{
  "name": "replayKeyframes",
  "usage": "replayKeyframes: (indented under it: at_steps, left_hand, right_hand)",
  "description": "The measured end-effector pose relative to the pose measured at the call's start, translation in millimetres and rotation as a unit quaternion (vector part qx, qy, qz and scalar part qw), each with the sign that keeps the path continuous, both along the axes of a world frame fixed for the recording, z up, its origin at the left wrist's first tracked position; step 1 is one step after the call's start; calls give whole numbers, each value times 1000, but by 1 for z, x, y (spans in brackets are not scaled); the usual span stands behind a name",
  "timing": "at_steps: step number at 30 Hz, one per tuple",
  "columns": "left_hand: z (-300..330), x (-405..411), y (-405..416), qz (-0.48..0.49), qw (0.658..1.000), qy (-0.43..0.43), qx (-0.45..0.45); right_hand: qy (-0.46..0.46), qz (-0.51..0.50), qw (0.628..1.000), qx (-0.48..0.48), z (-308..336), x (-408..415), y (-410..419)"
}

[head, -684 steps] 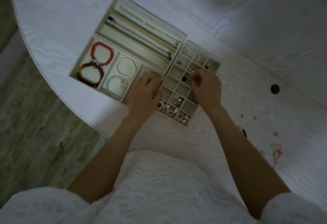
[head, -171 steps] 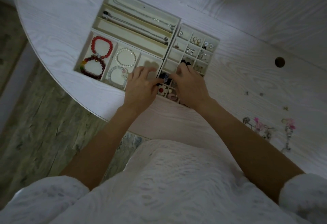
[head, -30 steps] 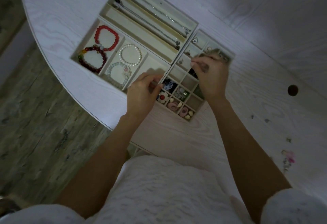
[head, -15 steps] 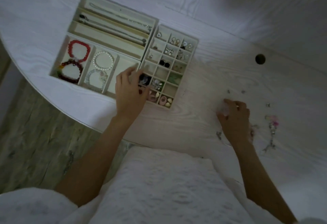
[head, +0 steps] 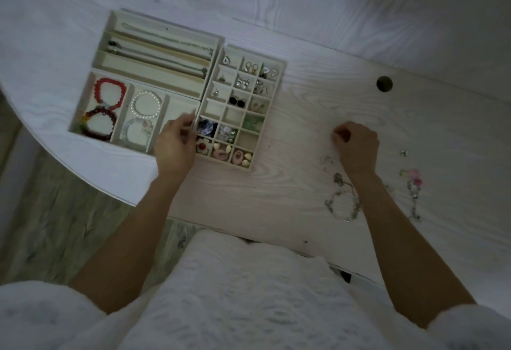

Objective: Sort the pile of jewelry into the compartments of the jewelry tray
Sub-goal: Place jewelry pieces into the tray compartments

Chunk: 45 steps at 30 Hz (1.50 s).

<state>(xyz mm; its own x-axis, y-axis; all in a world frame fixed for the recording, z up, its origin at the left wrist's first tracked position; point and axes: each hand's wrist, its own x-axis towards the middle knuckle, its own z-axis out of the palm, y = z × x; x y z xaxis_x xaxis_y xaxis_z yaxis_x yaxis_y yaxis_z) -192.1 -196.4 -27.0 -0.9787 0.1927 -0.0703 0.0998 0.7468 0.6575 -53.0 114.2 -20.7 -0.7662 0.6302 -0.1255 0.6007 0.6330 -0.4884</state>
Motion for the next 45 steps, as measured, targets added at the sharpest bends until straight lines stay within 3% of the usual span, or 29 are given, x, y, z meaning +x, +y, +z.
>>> replayKeyframes:
  at_steps: [7,15,19,27,32,45]
  left_hand:
    - [2,3,1,5,1000,12,7]
    - [3,6,2,7,999,20,27]
    - [1,4,-2,4,999,19,33]
    - [-9,9,-3,30,997,43,64]
    - [-10,6,-3,30,996,44,69]
    - [-10,6,-5,33,995,21,88]
  right_hand:
    - [-22,81,996,18,6,-16,-32]
    - [70,106,977,-171,21,-58,-69]
    - [105,180,961,-180,28,-116,-85]
    - [96,252,961,-58,9,-196,-99]
    - [58,280,957,54,11,-201,-100]
    - [-21,320,932,168,19,-206,-103]
